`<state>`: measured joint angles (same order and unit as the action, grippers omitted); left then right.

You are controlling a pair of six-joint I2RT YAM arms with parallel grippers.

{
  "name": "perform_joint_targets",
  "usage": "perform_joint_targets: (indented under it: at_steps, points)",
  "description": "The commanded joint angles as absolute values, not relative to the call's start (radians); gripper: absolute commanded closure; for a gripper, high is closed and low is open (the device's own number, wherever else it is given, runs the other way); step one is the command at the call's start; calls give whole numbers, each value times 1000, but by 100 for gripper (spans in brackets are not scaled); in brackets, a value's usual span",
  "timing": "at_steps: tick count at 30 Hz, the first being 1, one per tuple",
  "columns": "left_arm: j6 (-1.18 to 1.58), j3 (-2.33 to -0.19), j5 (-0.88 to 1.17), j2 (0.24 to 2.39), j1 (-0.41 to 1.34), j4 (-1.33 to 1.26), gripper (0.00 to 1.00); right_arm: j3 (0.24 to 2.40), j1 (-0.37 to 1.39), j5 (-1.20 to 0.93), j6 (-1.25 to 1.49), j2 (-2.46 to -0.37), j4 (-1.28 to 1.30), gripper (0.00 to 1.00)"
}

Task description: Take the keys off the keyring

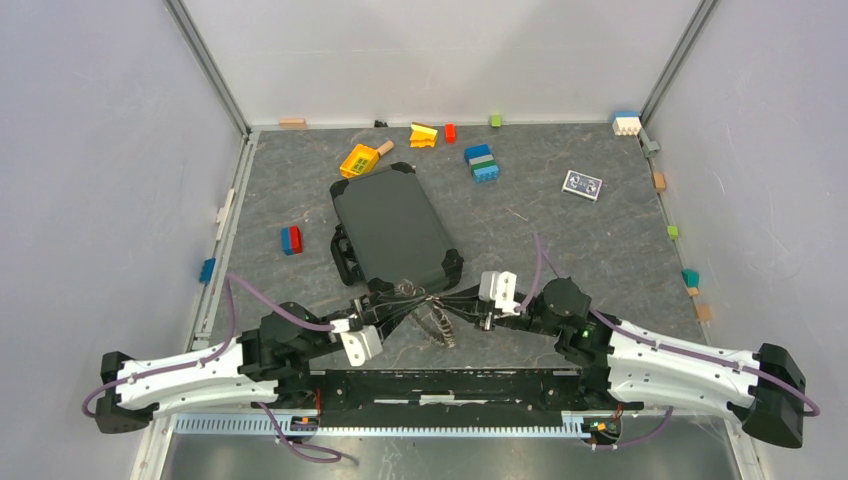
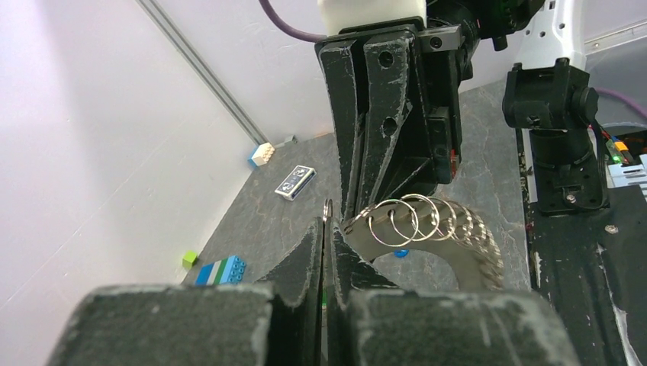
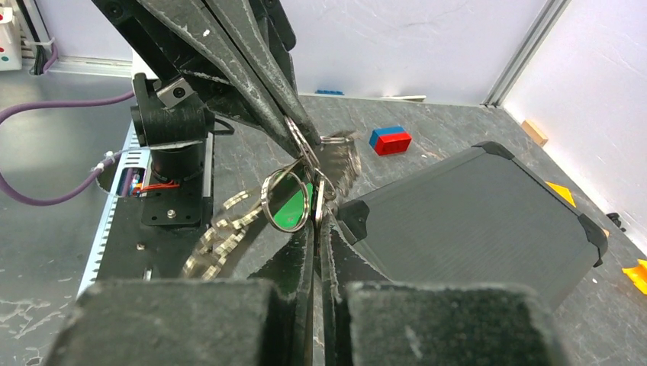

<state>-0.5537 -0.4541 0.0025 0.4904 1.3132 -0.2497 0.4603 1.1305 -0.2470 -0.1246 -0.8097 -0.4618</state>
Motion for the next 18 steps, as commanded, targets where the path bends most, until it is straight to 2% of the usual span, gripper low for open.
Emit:
perform_joint_targets:
  at_steps: [1, 16, 18]
  points:
    - [-516, -465, 32, 493, 1316, -395, 98, 515, 1132, -265, -137, -833, -440, 100]
    - [-500, -439, 28, 507, 1316, -417, 98, 552, 1142, -363, -180, -845, -414, 100]
    - [-500, -436, 26, 502, 1316, -418, 98, 549, 1142, -353, -199, -825, -389, 87]
